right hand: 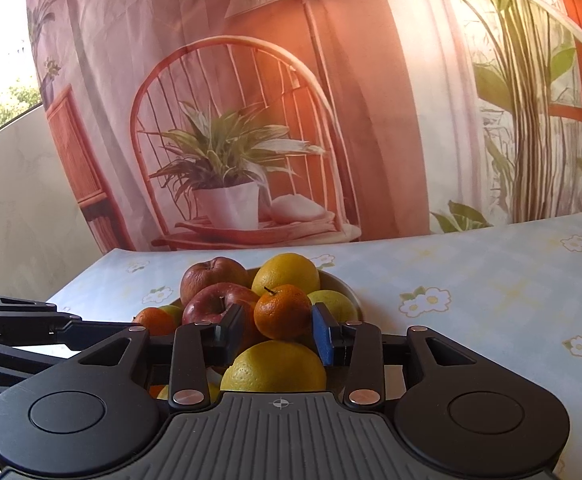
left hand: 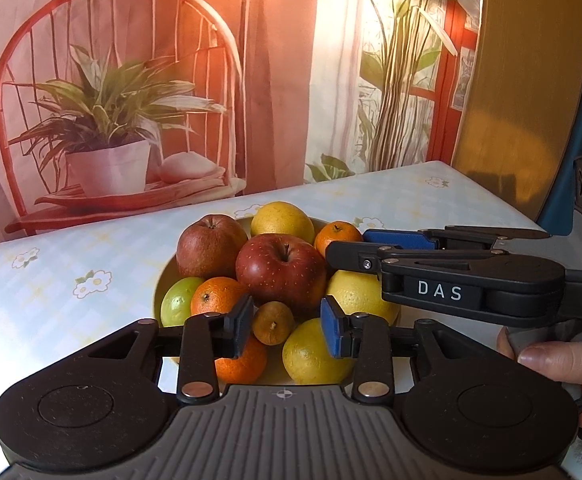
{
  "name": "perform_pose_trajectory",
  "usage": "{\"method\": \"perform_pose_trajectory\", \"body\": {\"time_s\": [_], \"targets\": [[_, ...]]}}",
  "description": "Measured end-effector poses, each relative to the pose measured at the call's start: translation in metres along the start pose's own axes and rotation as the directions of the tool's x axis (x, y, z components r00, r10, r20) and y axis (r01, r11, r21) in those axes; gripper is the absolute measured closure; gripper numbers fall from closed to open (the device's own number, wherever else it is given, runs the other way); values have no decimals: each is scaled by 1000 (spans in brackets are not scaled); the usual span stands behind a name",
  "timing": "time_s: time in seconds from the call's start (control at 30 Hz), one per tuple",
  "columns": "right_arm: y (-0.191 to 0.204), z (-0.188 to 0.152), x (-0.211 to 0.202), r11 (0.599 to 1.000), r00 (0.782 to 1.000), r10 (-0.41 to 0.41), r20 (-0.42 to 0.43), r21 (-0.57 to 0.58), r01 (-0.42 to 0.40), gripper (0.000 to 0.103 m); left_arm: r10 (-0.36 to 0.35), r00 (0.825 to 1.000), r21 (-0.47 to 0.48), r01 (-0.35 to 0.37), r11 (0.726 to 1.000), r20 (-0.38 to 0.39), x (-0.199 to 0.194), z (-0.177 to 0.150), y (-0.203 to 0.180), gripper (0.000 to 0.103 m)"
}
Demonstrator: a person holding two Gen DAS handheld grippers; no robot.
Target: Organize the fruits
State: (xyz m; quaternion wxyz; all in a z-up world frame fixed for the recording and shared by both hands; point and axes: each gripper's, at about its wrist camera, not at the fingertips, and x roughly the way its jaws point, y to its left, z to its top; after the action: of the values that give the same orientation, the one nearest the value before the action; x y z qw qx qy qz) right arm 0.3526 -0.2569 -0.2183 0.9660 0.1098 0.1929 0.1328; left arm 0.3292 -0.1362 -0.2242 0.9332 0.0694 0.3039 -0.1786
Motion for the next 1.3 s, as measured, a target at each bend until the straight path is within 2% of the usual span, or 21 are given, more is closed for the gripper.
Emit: {"method": "perform_pose_trajectory", "body": {"time_s": [0.17, 0.23, 0.33, 0.43, 0.5, 0.53, 0.6, 0.63, 0.77, 0.9, 1.07, 1.2, 1.3], "targets": [[8, -4, -9, 999, 999, -50, -5, -13, 50, 67, 23, 999, -39, -22, 999, 27, -11, -1, 9, 53], [13, -5, -16, 998, 998, -67, -2, -18, 67, 61, 21, 999, -76, -19, 997, 34, -19, -1, 16, 49], [21, -3, -26, 996, 996, -93, 13, -16, 93, 53, 26, 998, -133, -19, 991, 49, -30, -1, 29, 31], [32, 1, -35, 992, 992, -127, 15, -24, 128, 38, 25, 997, -171, -11, 985, 78, -44, 0, 41, 22], [39, 4, -42, 988, 989, -150, 17, -21, 150, 22, 24, 996, -180, -7, 984, 91, -54, 2, 46, 16], [43, 6, -45, 987, 988, -157, 15, -17, 157, 18, 22, 995, -180, -4, 984, 100, -60, 3, 49, 14], [50, 9, -53, 984, 984, -177, 15, -9, 177, 3, 25, 994, -168, -7, 986, 104, -70, 5, 52, 13], [54, 11, -59, 981, 981, -193, 15, -4, 193, 0, 29, 995, -162, -14, 987, 94, -74, 6, 53, 11], [69, 21, -81, 970, 970, -244, -2, 2, 244, 1, 32, 996, -163, -18, 986, 86, -97, 6, 58, 8], [84, 27, -109, 964, 964, -264, 17, 22, 263, 0, 51, 997, -156, -41, 987, 61, -125, 8, 56, 8], [96, 30, -133, 960, 960, -279, 13, 39, 278, 0, 11, 995, -165, 5, 986, 96, -159, 11, 54, 7], [107, 30, -147, 949, 950, -313, -2, 42, 313, 0, 50, 990, -132, -33, 991, 132, -180, 11, 44, 7], [113, 31, -156, 943, 943, -332, -8, 34, 332, 0, 45, 988, -120, -27, 992, 148, -192, 10, 38, 7]]}}
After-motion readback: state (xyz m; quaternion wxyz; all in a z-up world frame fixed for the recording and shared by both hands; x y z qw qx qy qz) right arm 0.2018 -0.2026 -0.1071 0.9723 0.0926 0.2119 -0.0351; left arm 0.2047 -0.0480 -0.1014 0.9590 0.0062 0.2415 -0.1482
